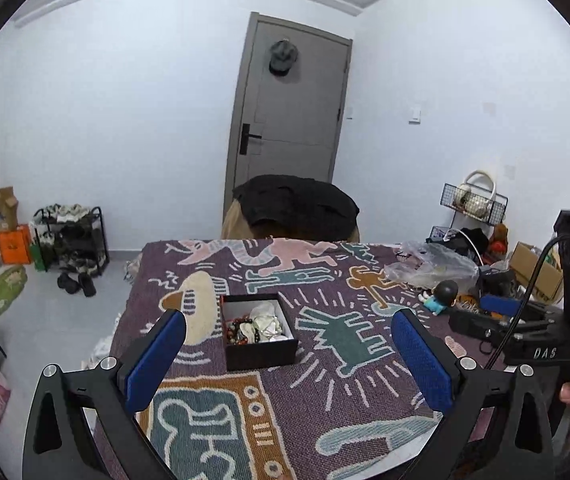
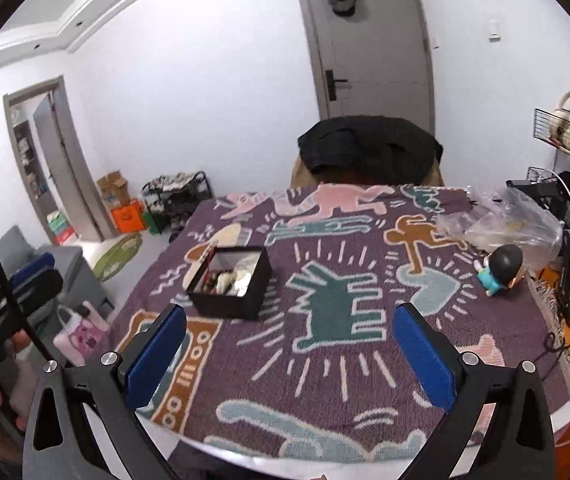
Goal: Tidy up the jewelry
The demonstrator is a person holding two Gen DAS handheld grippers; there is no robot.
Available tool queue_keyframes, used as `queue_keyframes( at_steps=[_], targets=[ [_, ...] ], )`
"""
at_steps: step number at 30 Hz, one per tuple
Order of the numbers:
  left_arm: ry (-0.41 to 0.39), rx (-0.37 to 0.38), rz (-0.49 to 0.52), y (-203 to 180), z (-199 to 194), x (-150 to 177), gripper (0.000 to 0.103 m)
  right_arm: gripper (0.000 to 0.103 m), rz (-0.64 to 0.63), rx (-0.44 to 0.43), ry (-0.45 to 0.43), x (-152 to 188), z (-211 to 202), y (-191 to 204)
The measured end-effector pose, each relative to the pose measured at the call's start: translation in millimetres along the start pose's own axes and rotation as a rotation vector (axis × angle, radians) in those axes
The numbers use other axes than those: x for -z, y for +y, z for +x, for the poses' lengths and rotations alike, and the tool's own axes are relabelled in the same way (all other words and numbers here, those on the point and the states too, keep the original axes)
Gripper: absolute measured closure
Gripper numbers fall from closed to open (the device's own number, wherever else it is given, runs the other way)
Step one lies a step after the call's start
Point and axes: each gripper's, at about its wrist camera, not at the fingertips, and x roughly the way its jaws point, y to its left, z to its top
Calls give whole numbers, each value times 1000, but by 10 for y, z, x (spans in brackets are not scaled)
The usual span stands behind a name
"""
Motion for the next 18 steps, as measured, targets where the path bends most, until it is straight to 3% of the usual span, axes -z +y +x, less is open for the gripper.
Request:
queue_keyframes(
  at_steps=[4, 18],
  targets=[
    [-4, -24, 13, 2, -24, -6, 0, 0, 13, 2, -8, -18, -46, -19],
    [-16, 4, 15, -27, -65, -5, 0, 0, 38, -16, -19, -26, -56, -36]
  ],
)
